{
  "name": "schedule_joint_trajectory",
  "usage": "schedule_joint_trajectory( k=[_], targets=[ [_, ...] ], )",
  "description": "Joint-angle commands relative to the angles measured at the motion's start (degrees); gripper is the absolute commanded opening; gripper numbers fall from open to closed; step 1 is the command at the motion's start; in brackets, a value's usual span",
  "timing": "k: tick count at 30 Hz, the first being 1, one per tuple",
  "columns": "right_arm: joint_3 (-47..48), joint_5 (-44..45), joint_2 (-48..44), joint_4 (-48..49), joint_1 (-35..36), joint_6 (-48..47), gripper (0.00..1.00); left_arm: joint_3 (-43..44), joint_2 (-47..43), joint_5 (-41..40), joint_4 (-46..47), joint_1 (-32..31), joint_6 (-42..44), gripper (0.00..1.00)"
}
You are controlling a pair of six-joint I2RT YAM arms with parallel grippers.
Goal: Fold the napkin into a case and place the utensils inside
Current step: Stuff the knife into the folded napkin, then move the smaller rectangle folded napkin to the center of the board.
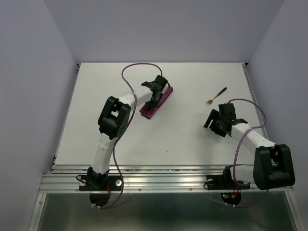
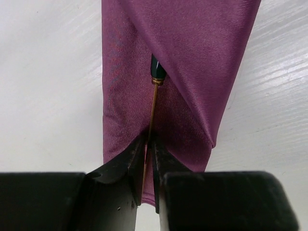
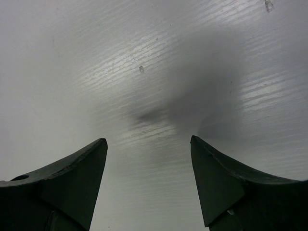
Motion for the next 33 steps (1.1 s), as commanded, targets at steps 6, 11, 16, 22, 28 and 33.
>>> schedule_joint_trajectory(
  k=[6, 11, 16, 22, 28, 33],
  targets=[
    [0.9, 0.3, -1.3, 0.8, 0.1, -0.2, 0.76, 5.6, 2.9, 5.4, -2.8, 1.0, 1.1, 0.22],
    [0.6, 0.4, -1.6, 0.6, 0.1, -0.3, 0.76, 9.6, 4.0, 6.7, -4.0, 1.9, 1.7, 0.2],
    [0.5, 0.5, -2.1, 0.5, 0.1, -0.2, 0.76, 12.9, 6.5, 8.6, -5.5, 3.3, 2.3, 0.21],
    [0.5, 0.4, -1.5, 0.4, 0.1, -0.4, 0.76, 14.9, 8.0, 8.4, -5.9, 4.0, 2.3, 0.22],
    [0.5, 0.6, -2.8, 0.0, 0.1, -0.3, 0.76, 17.0, 7.3, 8.3, -6.4, 4.1, 1.3, 0.41],
    [0.5, 0.5, -2.6, -0.2, 0.1, -0.4, 0.75, 15.4, 3.6, 7.8, -5.0, 4.2, 0.0, 0.41]
  ],
)
